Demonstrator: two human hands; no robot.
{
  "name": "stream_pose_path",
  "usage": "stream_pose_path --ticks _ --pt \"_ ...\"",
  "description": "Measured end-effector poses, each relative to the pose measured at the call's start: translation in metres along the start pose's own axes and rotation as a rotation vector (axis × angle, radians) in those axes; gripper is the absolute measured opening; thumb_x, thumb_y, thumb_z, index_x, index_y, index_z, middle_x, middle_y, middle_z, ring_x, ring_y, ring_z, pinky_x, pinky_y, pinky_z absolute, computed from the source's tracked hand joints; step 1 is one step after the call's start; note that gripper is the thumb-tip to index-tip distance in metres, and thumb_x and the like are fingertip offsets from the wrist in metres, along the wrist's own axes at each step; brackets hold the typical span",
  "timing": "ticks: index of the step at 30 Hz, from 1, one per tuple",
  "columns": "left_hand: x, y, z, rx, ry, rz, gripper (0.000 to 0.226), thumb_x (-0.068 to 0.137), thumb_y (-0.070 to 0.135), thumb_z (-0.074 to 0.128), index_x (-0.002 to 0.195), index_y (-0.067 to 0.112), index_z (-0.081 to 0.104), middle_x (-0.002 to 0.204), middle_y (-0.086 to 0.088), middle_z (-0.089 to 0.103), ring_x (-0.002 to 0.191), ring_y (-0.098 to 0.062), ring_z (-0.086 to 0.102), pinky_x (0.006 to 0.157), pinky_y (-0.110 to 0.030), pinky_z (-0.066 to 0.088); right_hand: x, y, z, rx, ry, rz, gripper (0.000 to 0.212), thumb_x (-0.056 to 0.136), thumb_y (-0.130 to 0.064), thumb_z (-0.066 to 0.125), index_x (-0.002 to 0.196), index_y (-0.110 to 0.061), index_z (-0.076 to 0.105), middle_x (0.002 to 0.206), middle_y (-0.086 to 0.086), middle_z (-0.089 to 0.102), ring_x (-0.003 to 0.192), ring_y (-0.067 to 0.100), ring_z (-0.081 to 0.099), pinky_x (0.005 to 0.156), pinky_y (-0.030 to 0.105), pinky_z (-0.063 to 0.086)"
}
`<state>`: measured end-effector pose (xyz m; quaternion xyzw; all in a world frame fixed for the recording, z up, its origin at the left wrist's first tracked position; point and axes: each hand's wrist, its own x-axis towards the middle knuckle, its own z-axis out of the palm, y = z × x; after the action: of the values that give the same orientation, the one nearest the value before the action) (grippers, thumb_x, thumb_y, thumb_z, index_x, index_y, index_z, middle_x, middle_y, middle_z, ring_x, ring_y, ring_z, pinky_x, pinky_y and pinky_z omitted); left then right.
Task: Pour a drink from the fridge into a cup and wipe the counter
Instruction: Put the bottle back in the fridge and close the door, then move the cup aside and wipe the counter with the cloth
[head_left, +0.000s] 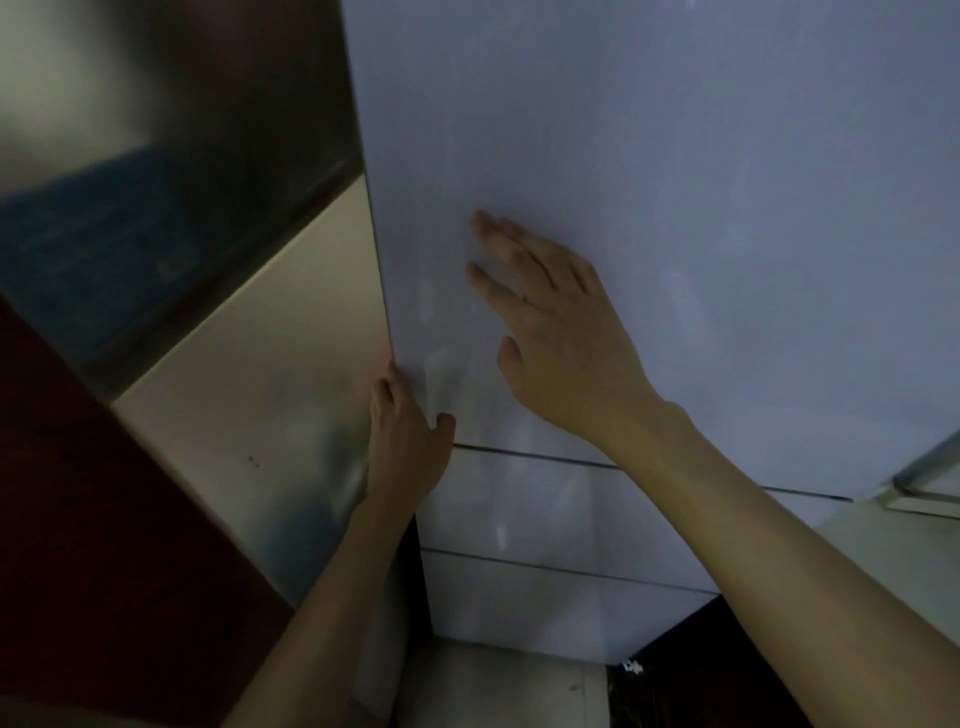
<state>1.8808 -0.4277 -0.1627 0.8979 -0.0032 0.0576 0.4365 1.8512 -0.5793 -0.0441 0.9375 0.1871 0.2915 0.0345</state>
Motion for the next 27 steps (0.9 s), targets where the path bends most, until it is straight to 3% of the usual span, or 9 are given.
stream_pose_path --ticks 3,6,8,13,17,23,27 --pt "0.000 -0.003 -0.010 -0.001 -0.048 -0.003 0.074 0.089 0.017 0.060 0.151 0.010 0.021 0.139 -0.014 0.037 0.120 -0.038 0.048 0.096 -0.043 0.045 -0.003 0.001 -0.006 0.072 -0.015 -0.001 0.054 0.082 -0.013 0.054 0.136 -0.011 0.054 0.159 0.008 0.026 0.146 0.023 0.024 0.117 0.032 0.013" --pt "-0.009 -0.005 -0.021 0.018 -0.017 0.022 0.059 0.090 0.015 0.060 0.144 0.010 0.036 0.137 -0.013 0.040 0.112 -0.034 0.057 0.084 -0.032 0.041 -0.016 0.003 -0.019 0.267 -0.025 0.099 0.045 0.088 -0.015 0.051 0.132 -0.010 0.056 0.151 0.006 0.041 0.139 0.021 0.036 0.112 0.034 0.028" --pt "-0.020 -0.005 -0.027 0.062 -0.003 0.078 0.045 0.090 0.014 0.060 0.133 0.008 0.047 0.131 -0.012 0.044 0.104 -0.031 0.060 0.080 -0.029 0.039 -0.032 0.005 -0.029 0.343 -0.021 0.212 0.039 0.093 -0.015 0.050 0.131 -0.012 0.056 0.140 0.003 0.051 0.129 0.017 0.045 0.105 0.030 0.038" --pt "-0.052 -0.004 -0.030 0.156 -0.129 0.276 0.012 0.090 0.018 0.060 0.101 0.013 0.063 0.099 -0.003 0.058 0.091 -0.026 0.061 0.076 -0.031 0.045 -0.098 0.003 -0.041 0.324 -0.085 0.436 0.032 0.096 -0.018 0.050 0.126 -0.013 0.060 0.122 0.001 0.062 0.113 0.016 0.056 0.091 0.026 0.042" --pt "-0.088 0.001 -0.021 0.262 -0.257 0.334 0.013 0.094 0.027 0.054 0.096 0.017 0.062 0.091 0.004 0.059 0.083 -0.017 0.055 0.073 -0.031 0.044 -0.171 -0.008 -0.041 0.302 -0.193 0.636 0.028 0.095 -0.020 0.053 0.120 -0.015 0.064 0.118 -0.002 0.063 0.111 0.015 0.057 0.090 0.031 0.046" --pt "-0.136 0.006 -0.001 0.296 -0.542 0.470 0.024 0.096 0.035 0.051 0.108 0.018 0.063 0.103 0.001 0.065 0.093 -0.017 0.060 0.079 -0.033 0.050 -0.293 -0.034 -0.048 0.302 -0.375 0.949 0.027 0.094 -0.020 0.056 0.120 -0.015 0.064 0.117 0.000 0.064 0.107 0.016 0.059 0.089 0.031 0.048" --pt "-0.167 0.014 0.013 0.318 -0.625 0.603 0.024 0.096 0.035 0.051 0.108 0.018 0.062 0.104 0.000 0.065 0.095 -0.018 0.060 0.081 -0.037 0.051 -0.353 -0.053 -0.066 0.287 -0.400 1.126 0.028 0.093 -0.020 0.059 0.120 -0.013 0.065 0.119 0.003 0.065 0.105 0.018 0.061 0.089 0.031 0.049"
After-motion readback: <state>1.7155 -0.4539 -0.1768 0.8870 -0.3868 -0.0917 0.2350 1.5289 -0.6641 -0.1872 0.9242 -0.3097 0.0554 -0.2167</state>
